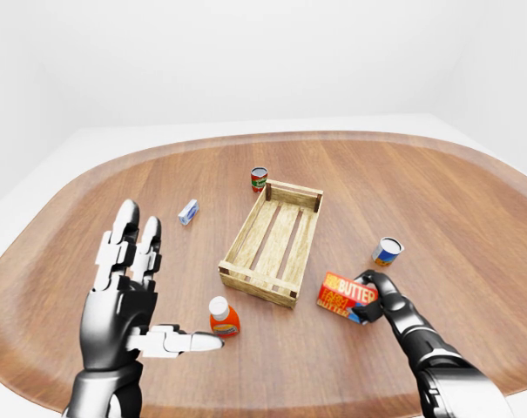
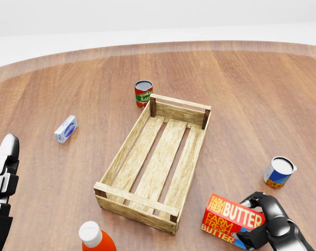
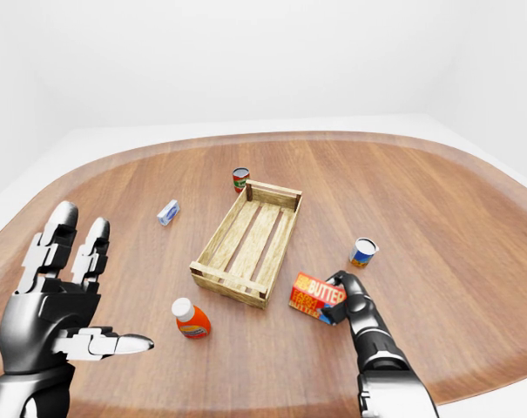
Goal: Pick up the butter and put it in the tray.
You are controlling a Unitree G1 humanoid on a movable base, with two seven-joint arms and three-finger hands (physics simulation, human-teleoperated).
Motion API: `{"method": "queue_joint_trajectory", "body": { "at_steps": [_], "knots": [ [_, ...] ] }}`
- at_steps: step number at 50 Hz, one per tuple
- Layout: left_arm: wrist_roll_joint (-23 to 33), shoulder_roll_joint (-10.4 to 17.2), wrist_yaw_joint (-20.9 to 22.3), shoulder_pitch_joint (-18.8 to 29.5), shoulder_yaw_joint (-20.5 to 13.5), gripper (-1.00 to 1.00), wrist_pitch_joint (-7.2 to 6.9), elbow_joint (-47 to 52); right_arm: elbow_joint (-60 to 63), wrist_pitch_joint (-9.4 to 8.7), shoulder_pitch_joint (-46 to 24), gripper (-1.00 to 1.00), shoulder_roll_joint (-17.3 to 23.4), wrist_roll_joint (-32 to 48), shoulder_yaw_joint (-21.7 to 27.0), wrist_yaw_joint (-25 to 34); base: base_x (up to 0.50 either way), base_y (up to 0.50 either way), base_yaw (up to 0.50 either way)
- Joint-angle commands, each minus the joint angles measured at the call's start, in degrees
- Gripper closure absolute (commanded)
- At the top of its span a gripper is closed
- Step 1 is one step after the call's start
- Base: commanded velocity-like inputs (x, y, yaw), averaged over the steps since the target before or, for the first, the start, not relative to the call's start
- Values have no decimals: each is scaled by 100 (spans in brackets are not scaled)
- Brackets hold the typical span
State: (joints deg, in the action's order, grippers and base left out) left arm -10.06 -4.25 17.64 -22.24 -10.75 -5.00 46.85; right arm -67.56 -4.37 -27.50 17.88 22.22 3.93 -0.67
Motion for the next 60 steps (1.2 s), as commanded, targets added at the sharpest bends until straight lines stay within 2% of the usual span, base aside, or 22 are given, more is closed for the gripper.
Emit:
{"method": "queue_joint_trajectory", "body": {
  "at_steps": [1,9,20,28,41,60],
  "knots": [
    [-15,-1,13,-2,-7,-100,0,14,10,-63,252,100,-7,-344,66,206,0,0,0],
    [-18,-20,30,-30,-14,-100,0,50,1238,-63,732,100,82,-361,210,505,0,0,0],
    [-63,-29,69,-54,-50,-100,0,95,4034,-63,1866,100,-5,-106,695,1170,0,0,0],
    [-66,-59,109,-106,-55,-100,0,151,4747,-63,2238,100,-49,44,963,1456,0,0,0],
    [-123,-103,187,-162,-123,-100,0,251,5516,-63,2507,100,-223,195,1194,1694,0,0,0],
    [-71,-107,175,-172,-72,-100,0,220,7518,-63,2122,100,-510,453,925,2221,0,0,0]
  ]
}}
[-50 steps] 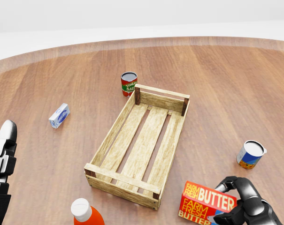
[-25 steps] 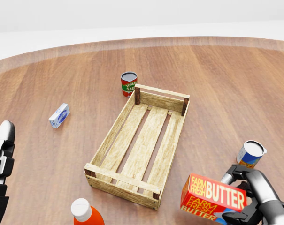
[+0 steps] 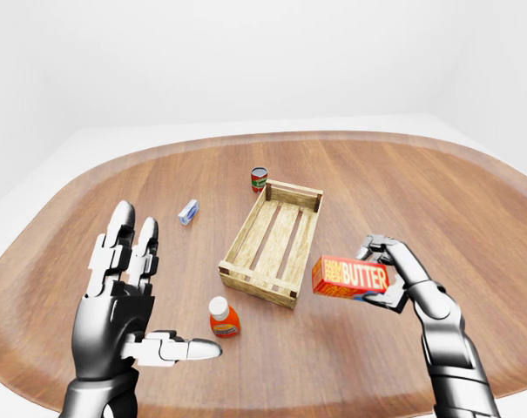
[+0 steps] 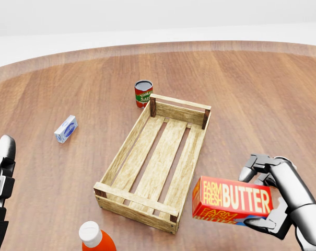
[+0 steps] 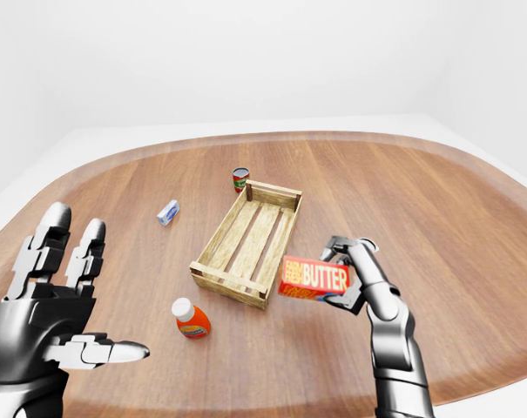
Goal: Pick up the butter and put it in the tray.
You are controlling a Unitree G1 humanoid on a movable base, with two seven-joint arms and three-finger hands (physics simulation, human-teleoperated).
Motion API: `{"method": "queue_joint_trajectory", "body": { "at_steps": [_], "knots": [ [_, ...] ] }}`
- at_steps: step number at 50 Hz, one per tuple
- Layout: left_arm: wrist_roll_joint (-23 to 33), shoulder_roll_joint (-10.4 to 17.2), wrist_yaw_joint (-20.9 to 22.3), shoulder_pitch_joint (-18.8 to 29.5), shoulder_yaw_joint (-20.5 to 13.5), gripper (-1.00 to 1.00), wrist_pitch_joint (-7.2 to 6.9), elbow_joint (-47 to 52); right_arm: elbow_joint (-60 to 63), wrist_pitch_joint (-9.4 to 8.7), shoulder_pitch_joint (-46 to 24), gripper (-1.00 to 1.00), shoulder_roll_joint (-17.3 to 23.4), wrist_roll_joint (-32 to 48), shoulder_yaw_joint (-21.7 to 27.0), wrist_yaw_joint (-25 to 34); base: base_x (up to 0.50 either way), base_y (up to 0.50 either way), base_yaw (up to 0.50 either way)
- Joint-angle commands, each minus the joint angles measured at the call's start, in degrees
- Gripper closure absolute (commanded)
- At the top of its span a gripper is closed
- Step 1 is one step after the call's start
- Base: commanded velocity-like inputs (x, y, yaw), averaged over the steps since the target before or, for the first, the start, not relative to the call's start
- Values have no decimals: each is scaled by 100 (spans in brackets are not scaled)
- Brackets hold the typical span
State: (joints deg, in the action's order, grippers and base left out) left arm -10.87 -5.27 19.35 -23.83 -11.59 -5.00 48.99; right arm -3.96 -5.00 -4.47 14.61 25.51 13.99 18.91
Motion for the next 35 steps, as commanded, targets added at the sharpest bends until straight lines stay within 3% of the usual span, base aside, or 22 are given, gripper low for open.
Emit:
{"method": "queue_joint_trajectory", "body": {
  "at_steps": [1,6,22,27,35],
  "knots": [
    [10,-4,5,-17,16,-100,0,13,1217,0,-196,100,-184,138,-103,291,0,0,0],
    [-3,1,7,-15,9,-100,0,29,2077,0,54,100,-325,254,-160,426,0,0,0],
    [-1,-3,11,-14,7,-100,0,30,2092,0,58,100,-353,300,-143,460,0,0,0],
    [-48,-3,10,58,-80,-100,0,11,1756,0,-682,100,-170,272,-203,493,0,0,0],
    [-14,-26,30,-12,-17,-100,0,46,271,0,-1597,100,-9,-100,-382,44,0,0,0]
  ]
}}
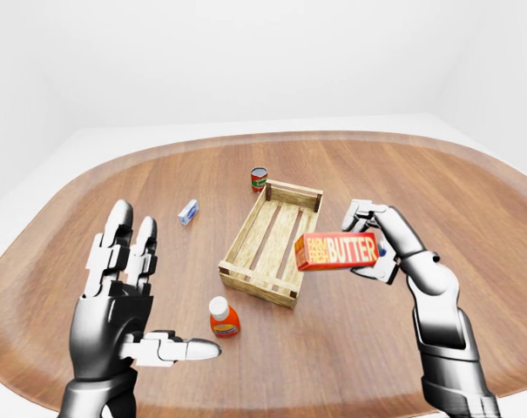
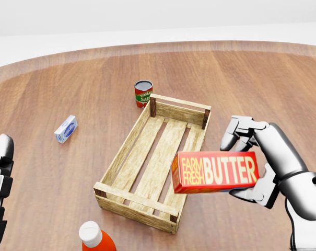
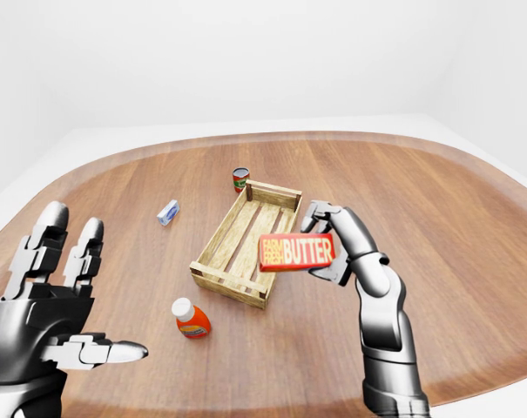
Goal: Pick up the butter and put it in the tray.
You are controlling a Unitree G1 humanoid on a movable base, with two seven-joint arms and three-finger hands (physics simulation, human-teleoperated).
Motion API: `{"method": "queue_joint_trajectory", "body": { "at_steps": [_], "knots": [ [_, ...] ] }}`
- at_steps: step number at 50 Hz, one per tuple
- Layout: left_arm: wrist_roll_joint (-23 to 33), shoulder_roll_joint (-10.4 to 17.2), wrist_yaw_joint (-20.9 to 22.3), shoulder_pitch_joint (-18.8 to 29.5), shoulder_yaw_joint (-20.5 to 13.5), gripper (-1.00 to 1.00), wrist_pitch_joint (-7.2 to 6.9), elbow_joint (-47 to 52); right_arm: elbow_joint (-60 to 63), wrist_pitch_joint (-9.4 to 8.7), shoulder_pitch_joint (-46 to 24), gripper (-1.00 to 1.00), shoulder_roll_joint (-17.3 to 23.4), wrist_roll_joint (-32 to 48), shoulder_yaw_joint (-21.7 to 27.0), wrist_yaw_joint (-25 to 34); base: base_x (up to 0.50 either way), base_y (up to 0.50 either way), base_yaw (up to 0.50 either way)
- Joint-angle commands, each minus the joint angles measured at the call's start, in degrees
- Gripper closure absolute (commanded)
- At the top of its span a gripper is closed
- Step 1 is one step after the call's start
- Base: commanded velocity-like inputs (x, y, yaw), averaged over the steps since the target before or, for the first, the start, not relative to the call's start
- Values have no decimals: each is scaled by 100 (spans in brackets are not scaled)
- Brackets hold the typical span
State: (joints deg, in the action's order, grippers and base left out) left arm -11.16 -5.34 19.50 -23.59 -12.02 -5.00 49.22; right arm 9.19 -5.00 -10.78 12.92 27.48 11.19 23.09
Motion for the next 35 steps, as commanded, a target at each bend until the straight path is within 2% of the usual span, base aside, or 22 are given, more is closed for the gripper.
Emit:
{"method": "queue_joint_trajectory", "body": {
  "at_steps": [1,10,25,31,35],
  "knots": [
    [18,-19,19,-47,31,-100,0,19,-1177,0,-1088,100,190,-334,-118,-407,0,0,0],
    [-56,-23,49,-23,-56,-100,0,75,-2014,0,-1657,100,216,-728,-216,-788,0,0,0],
    [-4,-38,46,-26,-14,-100,0,39,-3796,0,-2536,100,-101,-1431,-518,-1448,0,0,0],
    [-30,-23,49,-61,-9,-100,0,60,-6205,0,-3370,100,-322,-1671,-657,-2012,0,0,0],
    [-37,-20,46,-20,-30,-100,0,40,-6799,0,-3662,100,-384,-1732,-711,-2155,0,0,0]
  ]
}}
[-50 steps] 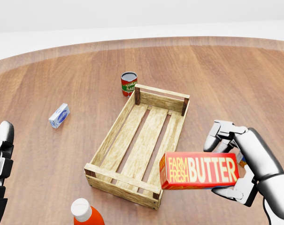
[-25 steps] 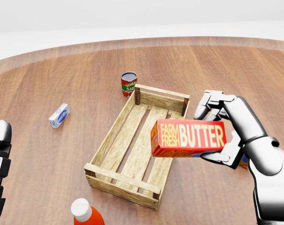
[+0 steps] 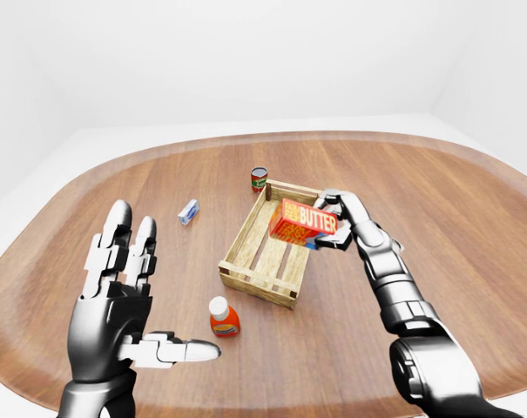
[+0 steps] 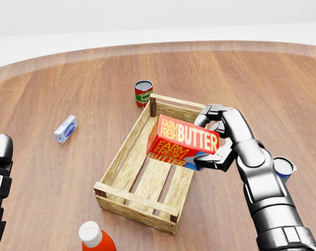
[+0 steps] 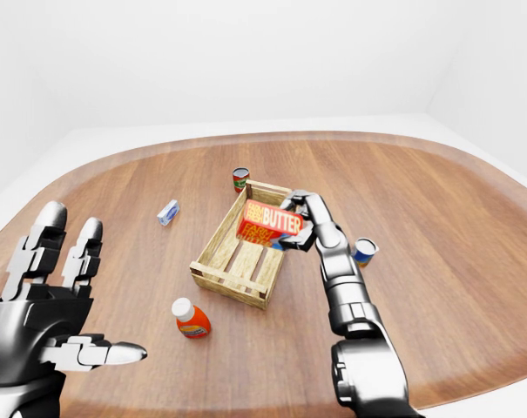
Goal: Pick up the butter and put it in the tray.
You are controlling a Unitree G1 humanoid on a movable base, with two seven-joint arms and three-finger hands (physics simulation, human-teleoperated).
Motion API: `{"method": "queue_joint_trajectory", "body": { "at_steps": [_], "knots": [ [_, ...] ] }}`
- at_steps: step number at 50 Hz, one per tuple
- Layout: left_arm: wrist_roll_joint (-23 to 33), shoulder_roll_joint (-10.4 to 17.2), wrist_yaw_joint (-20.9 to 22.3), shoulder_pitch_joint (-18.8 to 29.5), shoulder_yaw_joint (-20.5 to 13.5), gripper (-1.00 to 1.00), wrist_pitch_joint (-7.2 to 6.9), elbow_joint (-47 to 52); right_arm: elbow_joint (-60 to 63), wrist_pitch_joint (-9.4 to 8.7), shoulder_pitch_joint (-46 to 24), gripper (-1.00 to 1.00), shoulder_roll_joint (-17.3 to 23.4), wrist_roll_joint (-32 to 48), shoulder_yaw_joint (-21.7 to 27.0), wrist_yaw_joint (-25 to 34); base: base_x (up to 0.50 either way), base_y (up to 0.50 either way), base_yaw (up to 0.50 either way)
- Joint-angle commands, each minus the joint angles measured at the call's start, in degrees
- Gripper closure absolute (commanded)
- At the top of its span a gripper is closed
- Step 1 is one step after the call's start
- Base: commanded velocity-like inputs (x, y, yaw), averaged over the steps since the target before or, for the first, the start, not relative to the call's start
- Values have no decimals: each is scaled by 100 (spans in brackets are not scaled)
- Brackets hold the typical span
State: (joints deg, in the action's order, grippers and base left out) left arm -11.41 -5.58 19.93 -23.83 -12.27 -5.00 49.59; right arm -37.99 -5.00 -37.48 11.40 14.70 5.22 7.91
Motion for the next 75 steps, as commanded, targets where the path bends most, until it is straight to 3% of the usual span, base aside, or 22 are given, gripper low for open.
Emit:
{"method": "queue_joint_trajectory", "body": {
  "at_steps": [1,12,31,36,46,50,66,75],
  "knots": [
    [-23,1,8,-6,-13,-100,0,12,-2274,0,-1105,100,-255,-462,-116,-715,0,0,0],
    [-79,-36,74,-64,-67,-100,0,132,-3013,0,-1495,100,-556,-529,-173,-1059,0,0,0],
    [-5,-39,89,-86,29,-100,0,-32,-3487,0,-1759,100,-924,26,-315,-1939,0,0,0],
    [-86,-16,84,-65,-34,-100,0,117,-3551,0,-1781,100,-1039,24,-254,-1887,0,0,0],
    [-180,-49,156,3,-195,-100,0,112,-3627,0,-1828,100,-1133,139,-259,-2432,0,0,0],
    [-69,-108,201,-107,-66,-100,0,105,-3663,0,-1821,100,-1153,106,-182,-2437,0,0,0],
    [-105,-60,163,-105,-53,-100,0,188,-3758,0,-1746,100,-1056,570,-244,-3547,0,0,0],
    [-89,-76,197,-129,-37,-100,0,103,-3825,0,-1674,100,-1144,620,-194,-3425,0,0,0]
  ]
}}
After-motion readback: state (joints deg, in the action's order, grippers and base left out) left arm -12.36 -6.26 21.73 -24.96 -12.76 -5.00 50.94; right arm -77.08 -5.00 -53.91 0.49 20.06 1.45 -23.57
